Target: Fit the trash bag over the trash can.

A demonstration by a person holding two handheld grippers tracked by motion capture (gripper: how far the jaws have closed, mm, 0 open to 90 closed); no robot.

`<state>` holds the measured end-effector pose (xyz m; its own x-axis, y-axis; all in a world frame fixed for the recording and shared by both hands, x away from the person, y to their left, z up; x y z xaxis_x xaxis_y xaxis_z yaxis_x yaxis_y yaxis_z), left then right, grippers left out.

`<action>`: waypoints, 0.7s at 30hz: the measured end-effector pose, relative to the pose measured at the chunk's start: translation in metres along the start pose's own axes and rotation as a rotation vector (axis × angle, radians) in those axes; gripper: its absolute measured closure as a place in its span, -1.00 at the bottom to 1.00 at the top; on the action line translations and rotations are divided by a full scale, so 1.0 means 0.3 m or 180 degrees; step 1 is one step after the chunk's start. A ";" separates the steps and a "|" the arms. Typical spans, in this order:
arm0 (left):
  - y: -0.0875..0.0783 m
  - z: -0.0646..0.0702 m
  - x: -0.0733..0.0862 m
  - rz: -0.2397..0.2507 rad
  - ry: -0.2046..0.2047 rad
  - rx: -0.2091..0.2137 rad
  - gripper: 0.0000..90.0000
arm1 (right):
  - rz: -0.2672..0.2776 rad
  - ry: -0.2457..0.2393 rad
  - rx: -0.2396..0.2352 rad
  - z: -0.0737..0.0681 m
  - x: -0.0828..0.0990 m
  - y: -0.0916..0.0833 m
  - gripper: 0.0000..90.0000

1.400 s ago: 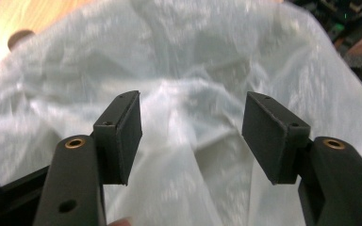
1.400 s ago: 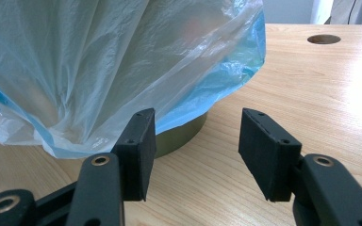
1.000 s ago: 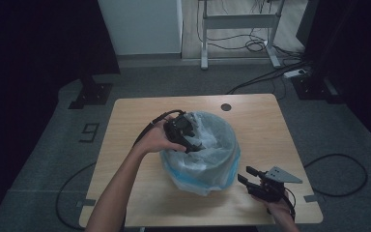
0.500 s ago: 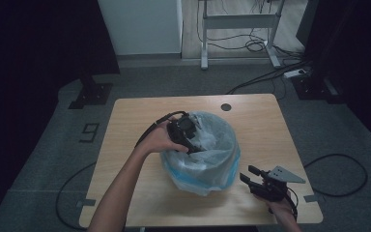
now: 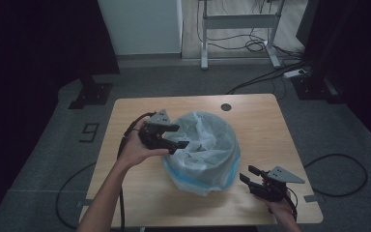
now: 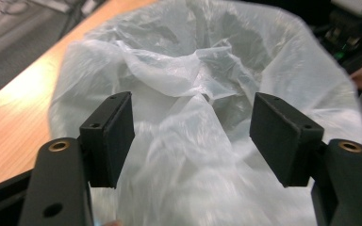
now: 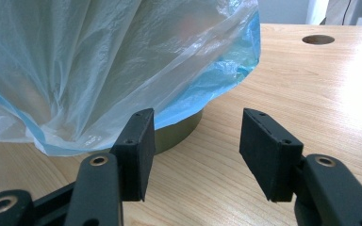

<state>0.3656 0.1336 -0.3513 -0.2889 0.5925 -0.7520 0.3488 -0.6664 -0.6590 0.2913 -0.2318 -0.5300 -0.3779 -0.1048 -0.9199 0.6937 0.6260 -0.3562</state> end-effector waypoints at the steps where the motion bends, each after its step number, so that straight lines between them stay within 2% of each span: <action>1: -0.016 0.005 0.016 0.0053 -0.0023 -0.0033 -0.33 | -0.0002 -0.0004 0.0004 0.000 0.000 0.000 -0.01; 6: -0.098 0.028 0.105 0.0318 -0.0159 -0.0169 -0.34 | -0.0027 -0.0028 0.0051 0.004 0.005 0.001 -0.01; 10: -0.145 0.035 0.194 0.0416 -0.0278 -0.0317 -0.34 | -0.0018 -0.0032 0.0076 0.005 0.004 -0.001 -0.02; 16: -0.178 0.033 0.318 0.0406 -0.0416 -0.0436 -0.34 | -0.0027 -0.0004 0.0121 0.016 0.008 -0.002 -0.03; 21: -0.193 0.026 0.363 0.0372 -0.0482 -0.0500 -0.34 | -0.0018 0.0012 0.0152 0.019 0.008 -0.003 -0.05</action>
<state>0.3068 0.2333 -0.3952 -0.3647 0.4329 -0.8244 0.5185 -0.6409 -0.5660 0.2933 -0.2369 -0.5328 -0.3840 -0.1053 -0.9173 0.7200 0.5879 -0.3689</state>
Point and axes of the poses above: each handheld gripper's, and its own axes: y roughly forward along the jaws, x roughly out of its underside, z roughly to its right, the point moved 2 cm from there along y, roughly forward along the jaws, and after that the axes turned 3 degrees about -z, right-handed, at the moved point
